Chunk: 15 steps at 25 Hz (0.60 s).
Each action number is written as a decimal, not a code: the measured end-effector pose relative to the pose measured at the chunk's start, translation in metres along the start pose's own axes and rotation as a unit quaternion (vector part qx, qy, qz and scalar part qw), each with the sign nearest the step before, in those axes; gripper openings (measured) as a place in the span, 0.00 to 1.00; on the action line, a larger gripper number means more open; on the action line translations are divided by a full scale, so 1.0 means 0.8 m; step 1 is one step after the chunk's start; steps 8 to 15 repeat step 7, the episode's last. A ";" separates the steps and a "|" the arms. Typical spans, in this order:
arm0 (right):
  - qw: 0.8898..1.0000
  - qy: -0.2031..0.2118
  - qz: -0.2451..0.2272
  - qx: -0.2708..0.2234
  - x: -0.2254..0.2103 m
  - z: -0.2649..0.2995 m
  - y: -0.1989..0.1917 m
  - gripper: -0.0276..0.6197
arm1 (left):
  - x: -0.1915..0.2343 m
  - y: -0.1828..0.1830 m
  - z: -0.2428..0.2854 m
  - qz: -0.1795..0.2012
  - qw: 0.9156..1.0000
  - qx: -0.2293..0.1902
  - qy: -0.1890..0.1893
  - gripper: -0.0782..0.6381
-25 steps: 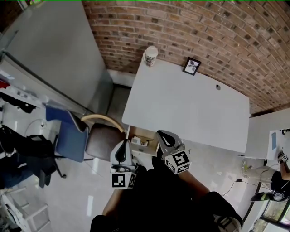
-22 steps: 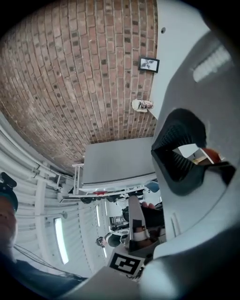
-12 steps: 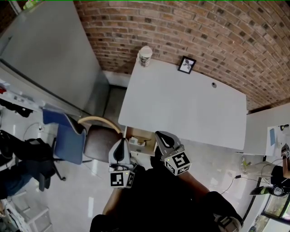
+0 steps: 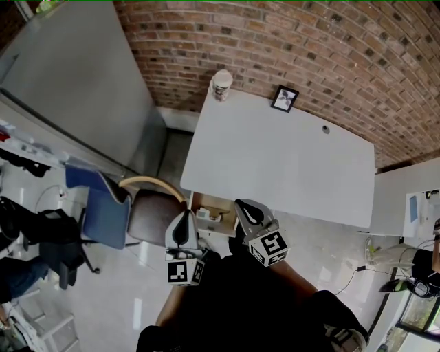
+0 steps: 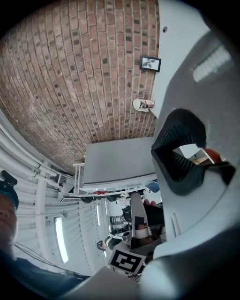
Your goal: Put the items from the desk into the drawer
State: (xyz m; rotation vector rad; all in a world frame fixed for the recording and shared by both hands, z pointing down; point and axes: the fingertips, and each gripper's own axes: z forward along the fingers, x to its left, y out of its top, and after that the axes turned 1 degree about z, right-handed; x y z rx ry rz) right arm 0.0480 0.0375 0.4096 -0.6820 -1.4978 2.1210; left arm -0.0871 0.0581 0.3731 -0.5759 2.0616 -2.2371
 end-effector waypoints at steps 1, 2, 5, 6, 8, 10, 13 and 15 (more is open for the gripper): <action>1.000 0.000 0.003 0.000 -0.001 0.001 0.000 0.05 | 0.000 0.001 0.001 0.001 1.000 0.000 0.000 0.14; 1.000 0.000 0.006 -0.001 -0.002 0.001 0.001 0.05 | 0.000 0.001 0.002 0.001 1.000 0.000 0.000 0.14; 1.000 0.000 0.010 -0.002 -0.003 0.004 0.003 0.05 | 0.003 0.003 0.004 0.001 1.000 -0.003 0.000 0.14; 1.000 0.000 0.010 -0.003 -0.003 0.004 0.003 0.05 | 0.003 0.003 0.004 0.001 1.000 -0.004 0.000 0.14; 1.000 0.000 0.011 -0.003 -0.004 0.005 0.004 0.05 | 0.004 0.003 0.005 0.001 1.000 -0.005 0.000 0.14; 1.000 0.000 0.011 -0.003 -0.004 0.005 0.004 0.05 | 0.004 0.003 0.005 0.001 1.000 -0.005 0.000 0.14; 1.000 0.000 0.011 -0.003 -0.004 0.005 0.004 0.05 | 0.004 0.003 0.005 0.001 1.000 -0.005 0.000 0.14; 1.000 0.000 0.011 -0.003 -0.004 0.005 0.004 0.05 | 0.004 0.003 0.005 0.001 1.000 -0.005 0.000 0.14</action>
